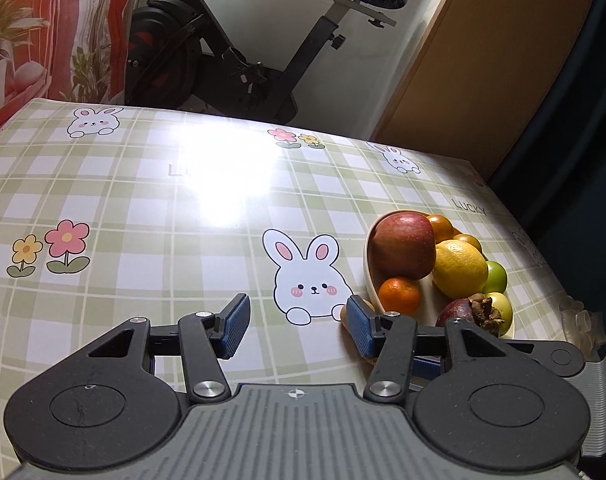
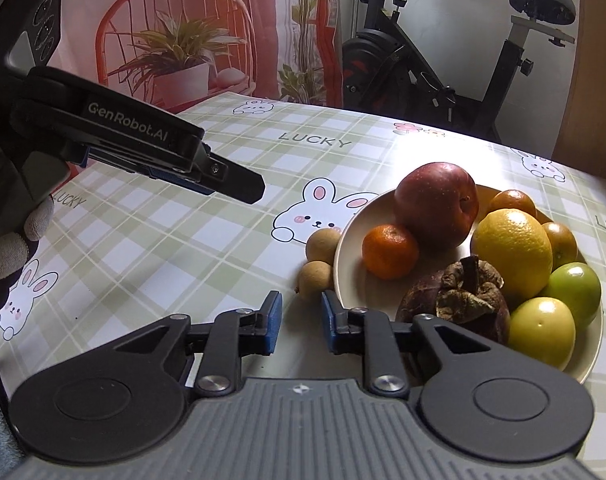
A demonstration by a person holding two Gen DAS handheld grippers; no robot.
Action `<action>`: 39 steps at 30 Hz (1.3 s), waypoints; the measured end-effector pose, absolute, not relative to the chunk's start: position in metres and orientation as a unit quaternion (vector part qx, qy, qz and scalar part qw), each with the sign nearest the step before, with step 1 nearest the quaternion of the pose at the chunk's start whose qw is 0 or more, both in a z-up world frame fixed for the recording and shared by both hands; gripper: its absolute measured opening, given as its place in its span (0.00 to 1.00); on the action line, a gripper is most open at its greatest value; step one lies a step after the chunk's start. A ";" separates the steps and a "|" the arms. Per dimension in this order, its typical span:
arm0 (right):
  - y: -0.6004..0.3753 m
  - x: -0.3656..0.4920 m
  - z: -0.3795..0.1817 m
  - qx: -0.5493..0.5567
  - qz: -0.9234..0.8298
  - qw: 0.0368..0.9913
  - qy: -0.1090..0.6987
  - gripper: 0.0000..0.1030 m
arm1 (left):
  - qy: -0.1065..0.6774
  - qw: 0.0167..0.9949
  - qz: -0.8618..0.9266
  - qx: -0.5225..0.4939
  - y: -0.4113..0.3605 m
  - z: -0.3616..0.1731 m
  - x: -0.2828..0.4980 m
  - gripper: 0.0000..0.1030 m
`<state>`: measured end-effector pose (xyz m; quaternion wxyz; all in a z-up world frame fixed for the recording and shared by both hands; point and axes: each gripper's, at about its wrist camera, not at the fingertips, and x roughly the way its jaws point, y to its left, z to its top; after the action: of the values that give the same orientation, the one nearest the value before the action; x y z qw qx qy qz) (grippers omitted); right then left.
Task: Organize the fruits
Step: 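Withdraw the open left tool from the plate, then move the left tool to the small tan fruit and close on it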
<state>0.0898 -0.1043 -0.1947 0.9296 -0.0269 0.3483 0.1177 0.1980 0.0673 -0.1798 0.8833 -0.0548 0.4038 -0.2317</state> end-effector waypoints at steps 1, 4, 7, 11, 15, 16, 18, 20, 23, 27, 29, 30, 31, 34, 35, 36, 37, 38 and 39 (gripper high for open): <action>-0.103 0.091 -0.195 -0.031 0.116 0.930 0.348 0.21 | 0.404 0.883 -0.232 -0.055 0.067 -0.181 0.199 0.54; -0.096 0.092 -0.195 -0.055 0.111 0.932 0.341 0.21 | 0.406 0.882 -0.233 -0.056 0.068 -0.183 0.200 0.54; -0.092 0.097 -0.196 -0.070 0.112 0.932 0.337 0.22 | 0.407 0.882 -0.232 -0.057 0.067 -0.185 0.200 0.54; -0.089 0.106 -0.198 -0.070 0.115 0.932 0.337 0.25 | 0.409 0.881 -0.232 -0.059 0.067 -0.186 0.202 0.54; -0.083 0.112 -0.200 -0.072 0.119 0.931 0.338 0.33 | 0.410 0.880 -0.232 -0.060 0.069 -0.187 0.202 0.54; -0.082 0.114 -0.200 -0.072 0.119 0.931 0.337 0.33 | 0.411 0.880 -0.231 -0.062 0.070 -0.187 0.202 0.54; -0.081 0.115 -0.201 -0.072 0.120 0.931 0.337 0.33 | 0.412 0.879 -0.229 -0.065 0.072 -0.187 0.203 0.54; -0.081 0.115 -0.202 -0.073 0.123 0.931 0.336 0.32 | 0.414 0.879 -0.229 -0.067 0.072 -0.188 0.203 0.54; -0.083 0.112 -0.201 -0.066 0.130 0.931 0.336 0.29 | 0.416 0.878 -0.230 -0.065 0.070 -0.190 0.204 0.54; -0.088 0.095 -0.191 -0.066 0.129 0.940 0.310 0.29 | 0.415 0.875 -0.239 -0.061 0.065 -0.193 0.205 0.50; -0.093 0.087 -0.184 -0.064 0.124 0.945 0.296 0.29 | 0.416 0.874 -0.244 -0.057 0.062 -0.194 0.205 0.42; -0.097 0.083 -0.179 -0.061 0.120 0.948 0.290 0.29 | 0.417 0.874 -0.245 -0.054 0.060 -0.195 0.206 0.42; -0.102 0.080 -0.176 -0.057 0.116 0.950 0.284 0.29 | 0.417 0.873 -0.248 -0.050 0.058 -0.197 0.206 0.42; -0.117 0.075 -0.164 -0.041 0.101 0.957 0.269 0.29 | 0.413 0.871 -0.261 -0.044 0.051 -0.199 0.205 0.42; -0.122 0.074 -0.160 -0.036 0.096 0.959 0.264 0.29 | 0.410 0.872 -0.266 -0.037 0.047 -0.200 0.205 0.42; -0.126 0.073 -0.157 -0.032 0.092 0.960 0.261 0.29 | 0.406 0.873 -0.269 -0.028 0.043 -0.200 0.204 0.42; -0.129 0.073 -0.154 -0.028 0.088 0.962 0.258 0.29 | 0.400 0.875 -0.273 -0.014 0.038 -0.200 0.203 0.42; -0.133 0.073 -0.152 -0.023 0.085 0.963 0.256 0.29 | 0.395 0.876 -0.277 -0.003 0.033 -0.200 0.202 0.42; -0.136 0.073 -0.150 -0.020 0.083 0.963 0.254 0.29 | 0.389 0.877 -0.282 0.010 0.028 -0.200 0.200 0.42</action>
<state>0.0733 -0.1364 -0.1501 0.9634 -0.0198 0.2540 0.0833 0.2005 0.0285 -0.2002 0.8769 0.0102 0.3894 -0.2816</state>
